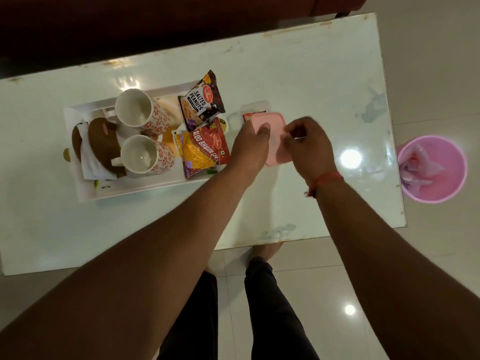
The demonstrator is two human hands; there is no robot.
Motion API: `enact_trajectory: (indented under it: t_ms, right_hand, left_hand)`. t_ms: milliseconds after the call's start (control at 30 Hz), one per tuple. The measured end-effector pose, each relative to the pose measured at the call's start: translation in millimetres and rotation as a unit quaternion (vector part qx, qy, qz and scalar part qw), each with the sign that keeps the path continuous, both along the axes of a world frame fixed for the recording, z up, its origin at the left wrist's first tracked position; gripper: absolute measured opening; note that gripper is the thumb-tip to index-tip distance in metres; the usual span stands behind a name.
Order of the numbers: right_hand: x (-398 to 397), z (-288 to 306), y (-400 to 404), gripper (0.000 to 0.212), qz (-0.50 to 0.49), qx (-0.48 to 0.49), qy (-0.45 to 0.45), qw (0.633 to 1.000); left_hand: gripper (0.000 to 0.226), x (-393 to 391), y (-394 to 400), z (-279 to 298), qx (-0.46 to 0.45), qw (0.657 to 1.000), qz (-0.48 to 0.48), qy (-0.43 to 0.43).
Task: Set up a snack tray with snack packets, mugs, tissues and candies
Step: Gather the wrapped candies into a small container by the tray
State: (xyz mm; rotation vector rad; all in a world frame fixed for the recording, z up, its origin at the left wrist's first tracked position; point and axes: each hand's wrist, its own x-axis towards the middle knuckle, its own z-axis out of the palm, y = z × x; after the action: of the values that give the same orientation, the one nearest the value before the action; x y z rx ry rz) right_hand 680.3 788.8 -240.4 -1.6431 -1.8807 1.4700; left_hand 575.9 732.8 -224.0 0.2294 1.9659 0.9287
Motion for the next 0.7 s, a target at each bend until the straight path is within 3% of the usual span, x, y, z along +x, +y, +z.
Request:
enact_trajectory:
  t_ms: [167, 267, 500, 700]
  right_hand:
    - [-37, -11, 20, 0.017, -0.053, 0.028, -0.019, 0.998]
    - [-52, -17, 18, 0.020, -0.040, 0.048, -0.050, 0.997]
    - [-61, -34, 11, 0.022, -0.025, 0.084, -0.120, 0.989]
    - [-61, -39, 14, 0.027, -0.015, 0.068, -0.114, 0.991]
  left_hand:
    - [0.033, -19, 11, -8, -0.003, 0.986, 0.006, 0.169]
    - [0.040, -21, 9, -14, -0.068, 0.969, -0.042, 0.234]
    - [0.046, -22, 13, -25, -0.137, 0.956, -0.115, 0.233]
    - [0.042, -35, 13, -38, -0.144, 0.953, -0.131, 0.232]
